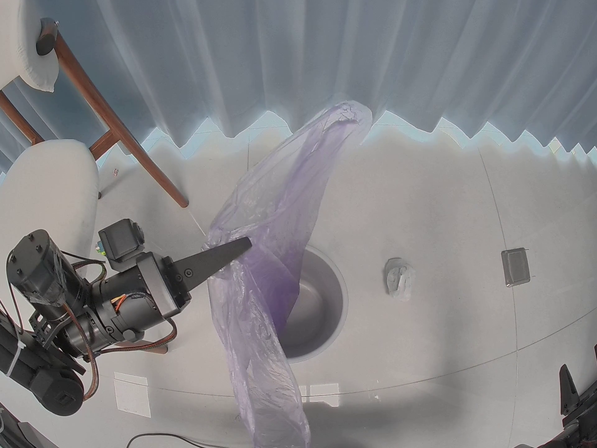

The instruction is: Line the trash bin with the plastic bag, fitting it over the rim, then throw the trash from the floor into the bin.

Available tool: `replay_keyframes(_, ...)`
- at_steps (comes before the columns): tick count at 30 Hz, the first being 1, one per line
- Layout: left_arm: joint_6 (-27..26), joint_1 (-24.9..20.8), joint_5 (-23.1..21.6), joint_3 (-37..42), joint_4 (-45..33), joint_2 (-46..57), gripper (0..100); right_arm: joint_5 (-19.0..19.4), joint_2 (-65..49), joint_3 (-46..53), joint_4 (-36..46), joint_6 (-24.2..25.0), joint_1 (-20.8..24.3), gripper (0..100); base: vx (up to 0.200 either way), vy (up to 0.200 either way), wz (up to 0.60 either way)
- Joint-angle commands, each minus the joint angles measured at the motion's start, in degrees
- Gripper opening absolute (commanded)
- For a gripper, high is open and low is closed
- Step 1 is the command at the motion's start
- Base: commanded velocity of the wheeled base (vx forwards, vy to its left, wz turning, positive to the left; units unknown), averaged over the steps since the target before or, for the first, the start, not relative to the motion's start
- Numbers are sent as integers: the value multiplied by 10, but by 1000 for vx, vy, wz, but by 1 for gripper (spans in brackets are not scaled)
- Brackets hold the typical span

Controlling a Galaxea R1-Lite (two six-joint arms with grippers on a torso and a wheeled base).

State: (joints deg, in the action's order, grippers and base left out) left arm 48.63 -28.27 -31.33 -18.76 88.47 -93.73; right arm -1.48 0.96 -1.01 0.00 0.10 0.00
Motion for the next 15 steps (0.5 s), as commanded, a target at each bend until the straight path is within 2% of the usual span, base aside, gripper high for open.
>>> replay_keyframes(1, 3, 11, -1, -4, 0, -22, 0, 0, -9, 10, 0, 0, 0, 100, 0, 0, 0)
replay_keyframes(9, 0, 16, -5, 41, 0, 5, 0, 0, -9, 10, 0, 0, 0, 100, 0, 0, 0)
replay_keyframes(15, -2, -3, -5, 50, 0, 20, 0, 0, -9, 10, 0, 0, 0, 100, 200, 0, 0)
